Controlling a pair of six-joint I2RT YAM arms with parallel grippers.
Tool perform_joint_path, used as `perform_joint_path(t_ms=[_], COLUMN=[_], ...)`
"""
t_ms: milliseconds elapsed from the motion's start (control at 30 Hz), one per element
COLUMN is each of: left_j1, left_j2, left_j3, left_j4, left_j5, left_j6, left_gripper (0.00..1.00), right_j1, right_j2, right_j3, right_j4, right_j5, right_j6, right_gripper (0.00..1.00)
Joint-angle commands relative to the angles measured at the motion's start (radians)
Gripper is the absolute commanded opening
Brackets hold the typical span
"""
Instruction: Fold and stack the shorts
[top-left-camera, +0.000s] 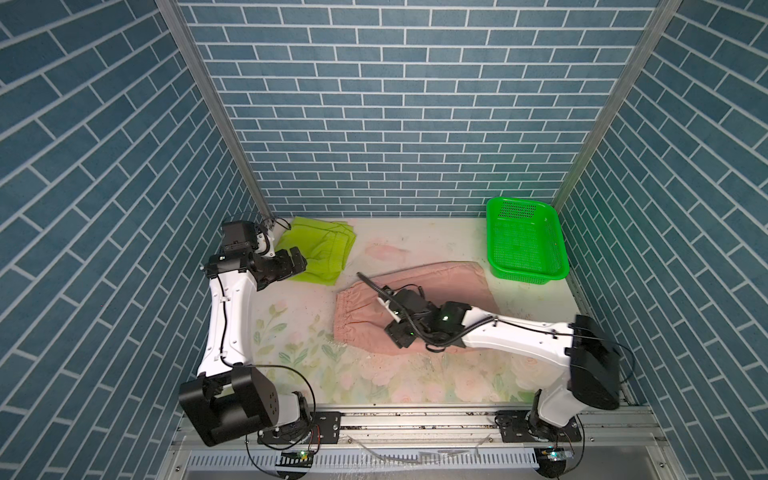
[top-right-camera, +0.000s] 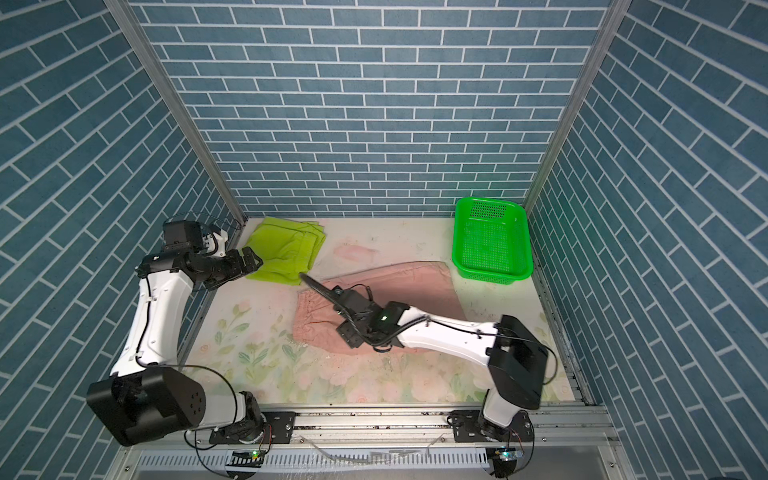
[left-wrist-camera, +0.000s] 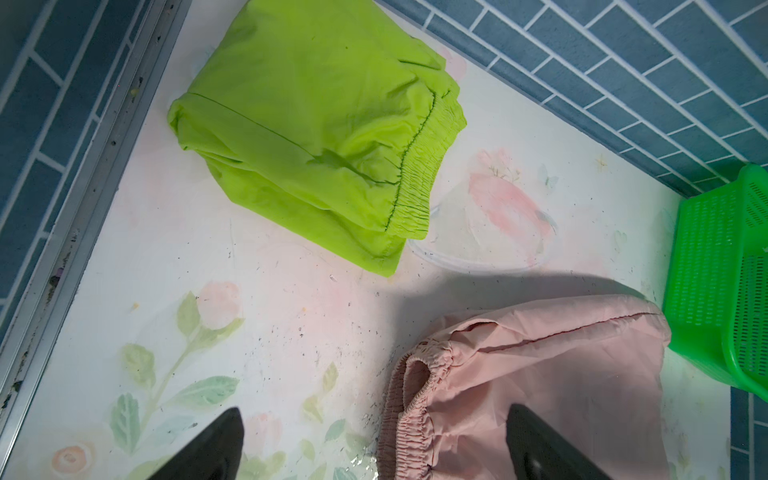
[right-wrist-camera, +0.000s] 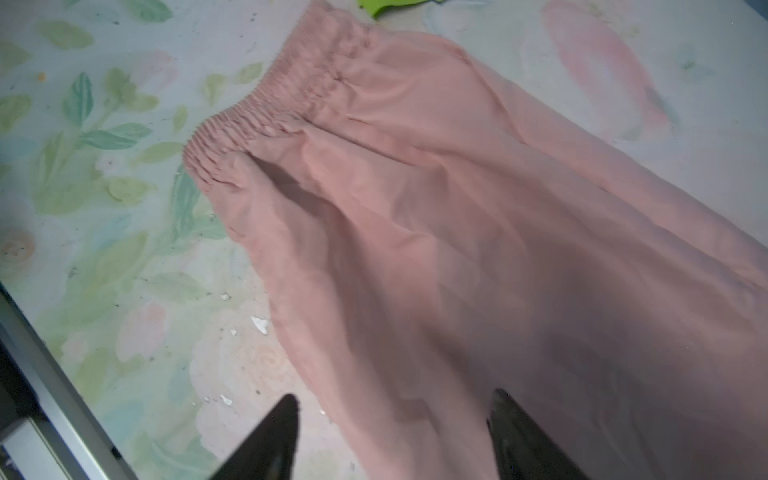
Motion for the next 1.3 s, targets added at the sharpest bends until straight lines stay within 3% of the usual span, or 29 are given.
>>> perform_joint_path(t_ms=[0,167,367,700,867,1067,1167,1267], left_j1=[0.044,0.123,0.131,0.137,0.137,0.137,0.137,0.138], left_j2=[0.009,0.022,0.008,0.020,0.019,0.030,0.025,0.023], left_j3=[-0.001,-0.033,-0.040,-0.042,-0.046,-0.046,-0.051,-0.054], left_j4=[0.009,0.048,0.028,0.028,0.027,0.022,0.028,0.029], left_j5=[0.028,0.082,0.019,0.024,0.021,0.034,0.051,0.065], left_j6=[0.016,0.001,0.027,0.029,0.028,0.026,0.021,0.010], left_gripper=[1.00,1.00,1.00,1.00,1.00,1.00,1.00,1.00], right_j1=[0.084,0.132,0.147,0.127,0.119,0.091,0.080,0.068], right_j2=[0.133,0.327,0.509,0.646,0.647,0.646,0.637,0.604], right_j3=[0.108,0.273,0.424,0.552,0.527,0.512,0.502,0.469], right_j4=[0.015,0.003,-0.020,-0.049,-0.022,0.002,0.024,0.061], right_j5=[0.114,0.153,0.264,0.312,0.362,0.345,0.312,0.246], right_j6=[-0.188,-0.278,-0.375,-0.449,-0.465,-0.458,-0.453,-0.420], right_gripper=[0.87,0.88,0.91,0.93,0.91,0.70,0.48,0.18])
